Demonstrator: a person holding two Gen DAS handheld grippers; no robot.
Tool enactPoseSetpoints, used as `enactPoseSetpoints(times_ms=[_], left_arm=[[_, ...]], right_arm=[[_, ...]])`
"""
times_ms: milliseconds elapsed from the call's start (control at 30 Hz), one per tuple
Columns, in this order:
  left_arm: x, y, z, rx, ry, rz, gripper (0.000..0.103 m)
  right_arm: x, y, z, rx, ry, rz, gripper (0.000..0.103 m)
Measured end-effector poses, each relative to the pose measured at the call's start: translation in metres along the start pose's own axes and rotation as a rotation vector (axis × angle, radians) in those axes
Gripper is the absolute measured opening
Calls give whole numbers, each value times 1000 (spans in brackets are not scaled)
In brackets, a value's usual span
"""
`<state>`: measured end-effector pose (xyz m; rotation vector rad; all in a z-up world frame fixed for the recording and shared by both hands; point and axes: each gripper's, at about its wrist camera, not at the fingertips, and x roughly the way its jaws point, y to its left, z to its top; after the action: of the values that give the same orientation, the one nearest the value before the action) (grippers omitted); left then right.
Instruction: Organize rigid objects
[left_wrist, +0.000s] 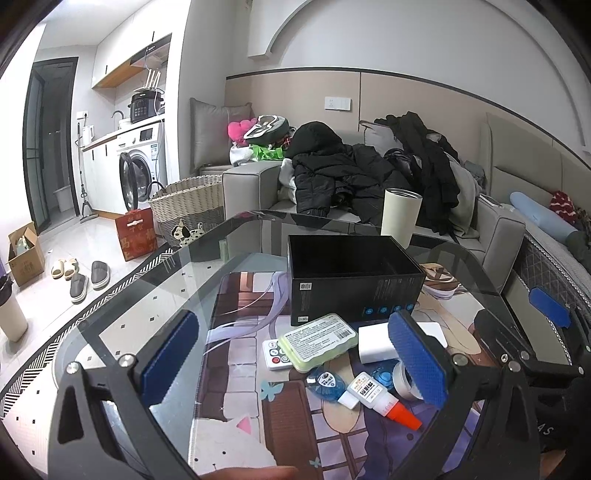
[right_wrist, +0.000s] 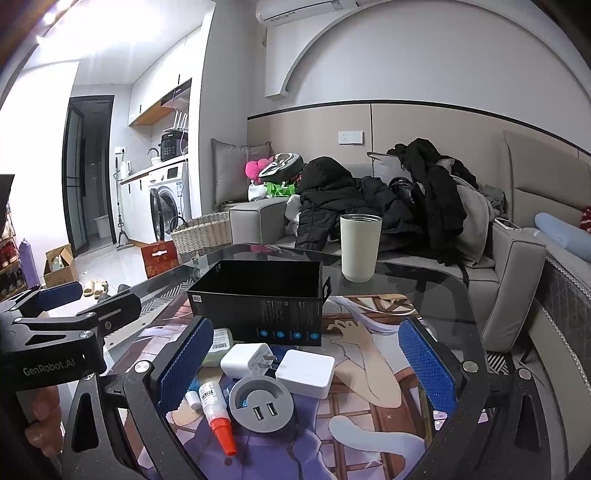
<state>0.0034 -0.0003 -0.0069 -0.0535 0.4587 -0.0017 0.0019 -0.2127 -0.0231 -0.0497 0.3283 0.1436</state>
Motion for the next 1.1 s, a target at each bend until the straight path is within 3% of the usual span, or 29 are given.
enactPoseSetpoints(times_ms=[1100], left_arm=[[4, 1, -2, -13, 4, -4, 103]], right_arm=[[1, 0, -5, 4, 12, 4, 102]])
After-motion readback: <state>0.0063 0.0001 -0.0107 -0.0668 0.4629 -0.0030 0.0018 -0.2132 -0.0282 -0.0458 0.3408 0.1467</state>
